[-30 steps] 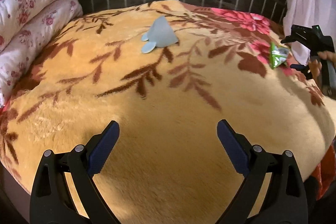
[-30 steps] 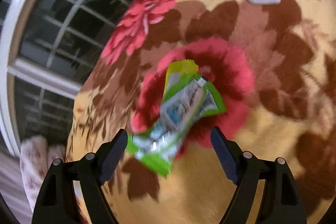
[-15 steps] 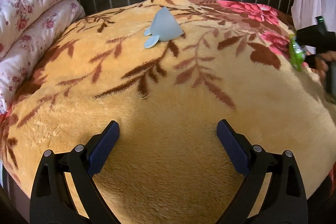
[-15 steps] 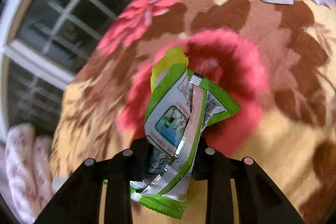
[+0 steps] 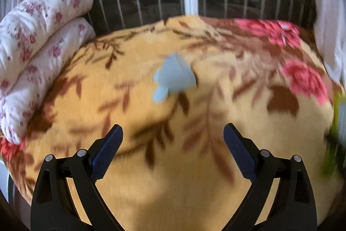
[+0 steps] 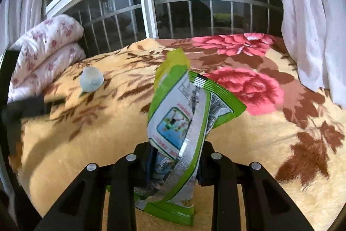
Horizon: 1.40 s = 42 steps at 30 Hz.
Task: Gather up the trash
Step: 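Grasp the green snack packet with the right tool while the left tool grasps the light blue funnel, then lower the green packet and funnel and release both into the orange bin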
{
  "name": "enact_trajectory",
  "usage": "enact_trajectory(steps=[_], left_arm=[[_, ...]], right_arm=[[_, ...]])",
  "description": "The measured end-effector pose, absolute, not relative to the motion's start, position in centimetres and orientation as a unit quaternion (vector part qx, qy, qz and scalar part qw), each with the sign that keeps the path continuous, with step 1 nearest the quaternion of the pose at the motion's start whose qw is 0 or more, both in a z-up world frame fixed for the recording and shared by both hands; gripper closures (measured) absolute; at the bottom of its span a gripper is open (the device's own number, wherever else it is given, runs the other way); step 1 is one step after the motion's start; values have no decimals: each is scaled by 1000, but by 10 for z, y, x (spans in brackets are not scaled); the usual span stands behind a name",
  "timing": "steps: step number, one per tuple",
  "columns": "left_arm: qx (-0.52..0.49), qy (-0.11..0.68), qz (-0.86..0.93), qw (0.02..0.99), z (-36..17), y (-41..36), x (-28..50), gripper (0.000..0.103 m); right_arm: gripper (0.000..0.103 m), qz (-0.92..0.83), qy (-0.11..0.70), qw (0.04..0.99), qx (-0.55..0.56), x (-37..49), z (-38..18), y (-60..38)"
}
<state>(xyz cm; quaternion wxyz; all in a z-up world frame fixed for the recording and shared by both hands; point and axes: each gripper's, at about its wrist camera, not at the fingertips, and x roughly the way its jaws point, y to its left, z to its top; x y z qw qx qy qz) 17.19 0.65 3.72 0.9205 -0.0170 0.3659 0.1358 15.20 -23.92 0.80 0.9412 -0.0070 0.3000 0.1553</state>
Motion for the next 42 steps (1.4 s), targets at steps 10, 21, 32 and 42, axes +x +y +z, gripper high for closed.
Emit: enact_trajectory(steps=[10, 21, 32, 42], left_arm=[[-45, 401, 193, 894, 41, 31, 269, 11], [-55, 419, 211, 881, 18, 53, 283, 89], [-20, 349, 172, 921, 66, 24, 201, 91], [16, 288, 97, 953, 108, -17, 78, 91]], right_arm=[[74, 174, 302, 937, 6, 158, -5, -241], [74, 192, 317, 928, 46, 164, -8, -250], [74, 185, 308, 932, 47, 160, -7, -251], [75, 180, 291, 937, 69, 121, 35, -247]])
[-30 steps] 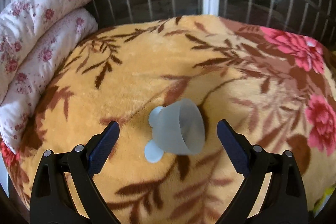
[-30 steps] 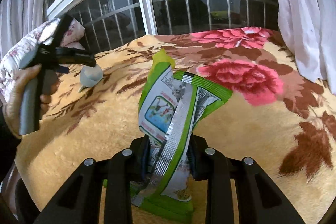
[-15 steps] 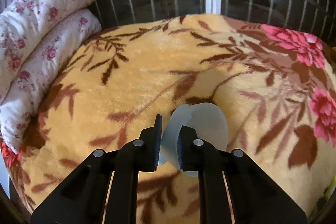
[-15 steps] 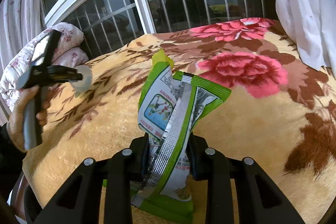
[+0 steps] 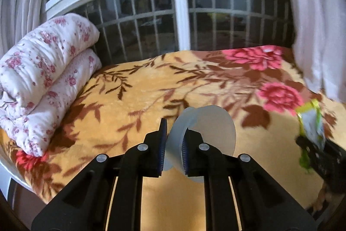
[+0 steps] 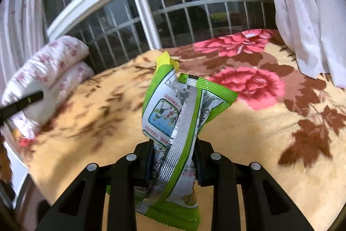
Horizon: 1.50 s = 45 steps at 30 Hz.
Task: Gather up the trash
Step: 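Lower the green packet and funnel and release both into the orange bin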
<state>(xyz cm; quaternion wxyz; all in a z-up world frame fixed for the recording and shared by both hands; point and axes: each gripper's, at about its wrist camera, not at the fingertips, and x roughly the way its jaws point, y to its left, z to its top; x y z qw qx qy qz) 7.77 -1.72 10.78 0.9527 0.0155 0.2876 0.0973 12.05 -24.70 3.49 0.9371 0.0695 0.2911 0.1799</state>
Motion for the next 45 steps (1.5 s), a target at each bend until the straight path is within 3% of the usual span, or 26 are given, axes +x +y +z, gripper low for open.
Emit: enact_trajectory(steps=[8, 15, 24, 36, 45], left_arm=[[24, 274, 28, 961, 107, -46, -14, 91], [31, 298, -30, 953, 79, -61, -84, 91], [32, 390, -87, 916, 6, -66, -118, 91], [64, 555, -91, 824, -134, -74, -74, 91], [41, 618, -90, 780, -175, -64, -61, 91]], right_arm=[[74, 252, 252, 934, 27, 9, 79, -223], [74, 284, 268, 920, 0, -74, 67, -222], [74, 298, 370, 880, -24, -116, 2, -224], [74, 292, 531, 788, -110, -82, -119, -187], [74, 282, 594, 746, -105, -67, -163, -178]])
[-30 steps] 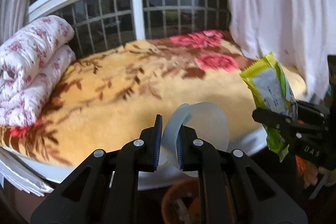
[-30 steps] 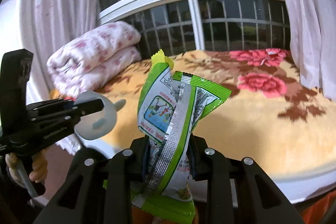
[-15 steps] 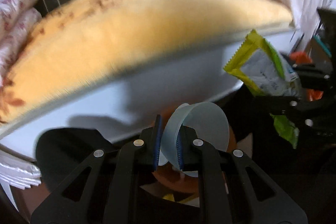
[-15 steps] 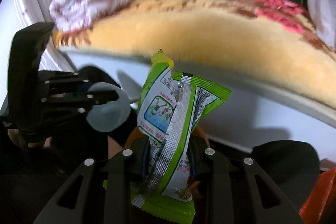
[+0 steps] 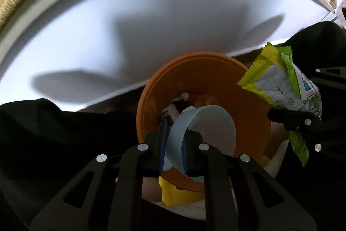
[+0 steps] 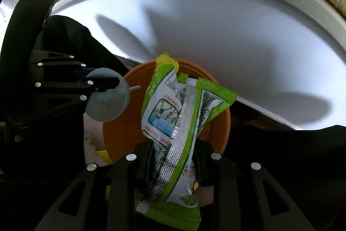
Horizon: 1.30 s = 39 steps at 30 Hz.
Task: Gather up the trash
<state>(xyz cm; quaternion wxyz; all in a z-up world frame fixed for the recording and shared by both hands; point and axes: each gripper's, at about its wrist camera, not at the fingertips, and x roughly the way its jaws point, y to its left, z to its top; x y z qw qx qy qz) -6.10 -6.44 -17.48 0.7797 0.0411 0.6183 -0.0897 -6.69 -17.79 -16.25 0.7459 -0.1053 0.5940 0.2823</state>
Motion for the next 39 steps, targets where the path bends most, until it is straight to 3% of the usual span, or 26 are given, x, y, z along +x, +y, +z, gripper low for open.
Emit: enact_trajectory(steps=[3, 5, 6, 7, 8, 9, 20, 23, 25, 26, 28, 31, 39], left_arm=[[41, 628, -91, 772, -181, -67, -59, 91], [44, 638, -90, 764, -186, -68, -56, 89], [46, 647, -90, 756, -190, -69, -55, 71], [48, 653, -90, 751, -193, -72, -51, 53], [51, 656, -87, 748, -195, -73, -50, 24], [52, 653, -87, 750, -195, -74, -51, 21], [48, 635, -80, 767, -178, -65, -56, 21], [45, 590, -80, 802, -138, -57, -66, 21], [36, 546, -82, 833, -99, -52, -73, 21], [36, 519, -82, 850, -78, -50, -76, 20], [50, 461, -59, 884, -39, -49, -77, 11], [59, 396, -23, 916, 2, -46, -72, 9], [4, 362, 56, 931, 24, -30, -18, 9]], right_arm=[[73, 276, 608, 737, -106, -63, -172, -177], [67, 272, 612, 734, -108, -59, -175, -174], [45, 270, 615, 733, -111, -58, -177, -173], [31, 263, 614, 735, -115, -58, -178, -173], [31, 258, 611, 739, -117, -58, -177, -174], [31, 257, 611, 740, -116, -57, -176, -174], [31, 227, 585, 774, -87, -65, -150, -193], [26, 226, 533, 810, -94, -75, -110, -197], [8, 218, 477, 846, -94, -79, -69, -204], [6, 212, 440, 868, -86, -79, -46, -208], [5, 203, 387, 897, -67, -75, -11, -215], [5, 171, 339, 924, -46, -54, 25, -217], [5, 82, 283, 956, -13, -5, 61, -221]])
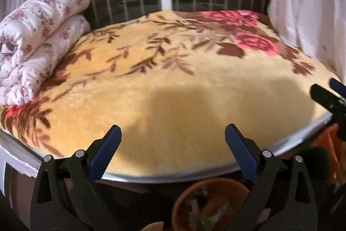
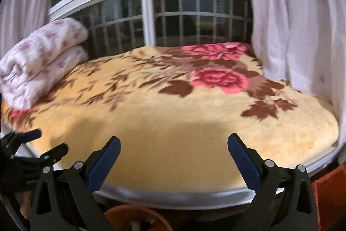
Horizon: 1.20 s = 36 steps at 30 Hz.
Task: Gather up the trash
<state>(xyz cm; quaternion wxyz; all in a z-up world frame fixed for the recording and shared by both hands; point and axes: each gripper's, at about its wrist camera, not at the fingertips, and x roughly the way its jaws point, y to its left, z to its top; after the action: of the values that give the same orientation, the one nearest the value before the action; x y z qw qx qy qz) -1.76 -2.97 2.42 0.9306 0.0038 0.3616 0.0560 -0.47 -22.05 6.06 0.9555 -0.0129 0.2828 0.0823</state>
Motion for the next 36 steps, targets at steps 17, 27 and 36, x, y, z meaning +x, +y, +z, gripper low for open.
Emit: enact_trajectory(steps=[17, 27, 36], left_arm=[[-39, 370, 75, 925, 5, -12, 9, 9], [-35, 368, 77, 926, 5, -10, 8, 9], [-35, 368, 77, 926, 6, -11, 8, 9]], right_arm=[[5, 66, 288, 955, -19, 9, 41, -207], [5, 66, 290, 954, -20, 8, 39, -206], [5, 65, 291, 954, -20, 8, 38, -205]])
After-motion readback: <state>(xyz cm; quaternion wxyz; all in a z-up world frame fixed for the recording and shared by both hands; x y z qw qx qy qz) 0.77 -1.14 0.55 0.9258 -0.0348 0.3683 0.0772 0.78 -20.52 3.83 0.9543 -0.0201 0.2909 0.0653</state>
